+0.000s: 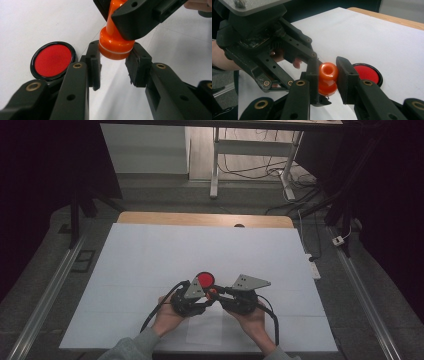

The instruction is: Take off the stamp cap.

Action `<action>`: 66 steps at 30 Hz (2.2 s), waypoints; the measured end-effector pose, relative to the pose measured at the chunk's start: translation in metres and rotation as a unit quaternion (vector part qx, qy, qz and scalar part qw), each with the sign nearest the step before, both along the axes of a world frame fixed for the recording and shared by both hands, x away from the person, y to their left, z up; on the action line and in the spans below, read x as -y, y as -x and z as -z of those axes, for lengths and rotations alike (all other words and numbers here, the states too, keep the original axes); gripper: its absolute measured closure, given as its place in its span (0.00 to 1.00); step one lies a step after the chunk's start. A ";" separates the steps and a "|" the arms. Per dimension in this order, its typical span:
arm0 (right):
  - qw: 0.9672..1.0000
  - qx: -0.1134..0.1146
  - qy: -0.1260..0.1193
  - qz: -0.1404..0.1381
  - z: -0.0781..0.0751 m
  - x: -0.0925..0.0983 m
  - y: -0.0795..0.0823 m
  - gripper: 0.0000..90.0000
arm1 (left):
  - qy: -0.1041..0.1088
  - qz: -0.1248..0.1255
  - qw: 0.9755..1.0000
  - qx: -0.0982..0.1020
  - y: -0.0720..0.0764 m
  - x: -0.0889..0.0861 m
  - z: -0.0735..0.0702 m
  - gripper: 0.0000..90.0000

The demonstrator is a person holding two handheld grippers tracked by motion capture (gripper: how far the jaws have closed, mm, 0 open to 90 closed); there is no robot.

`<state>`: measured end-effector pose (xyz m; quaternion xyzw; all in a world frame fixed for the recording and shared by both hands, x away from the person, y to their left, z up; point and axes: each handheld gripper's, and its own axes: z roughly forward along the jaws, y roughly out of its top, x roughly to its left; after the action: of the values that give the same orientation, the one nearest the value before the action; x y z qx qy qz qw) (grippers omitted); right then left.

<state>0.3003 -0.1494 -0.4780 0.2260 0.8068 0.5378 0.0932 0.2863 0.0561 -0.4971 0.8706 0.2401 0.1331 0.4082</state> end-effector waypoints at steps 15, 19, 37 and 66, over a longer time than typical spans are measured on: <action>1.000 0.003 0.001 0.001 0.000 -0.001 0.001 0.80 | -0.007 0.002 1.000 0.007 0.001 0.000 0.000 0.73; 1.000 0.002 0.001 0.002 0.000 -0.001 0.001 0.80 | -0.007 0.002 1.000 0.006 0.001 0.000 0.001 0.73; 1.000 0.002 -0.003 0.003 0.000 -0.001 0.002 0.80 | -0.005 0.004 1.000 0.005 0.001 -0.001 0.000 0.73; 0.998 0.017 -0.045 0.036 -0.017 0.023 -0.002 0.81 | -0.023 0.001 1.000 0.004 0.002 -0.001 0.005 0.73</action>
<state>0.3027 -0.1720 -0.4608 0.2493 0.7713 0.5740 0.1158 0.2847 0.0576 -0.5020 0.8795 0.2347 0.1417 0.3891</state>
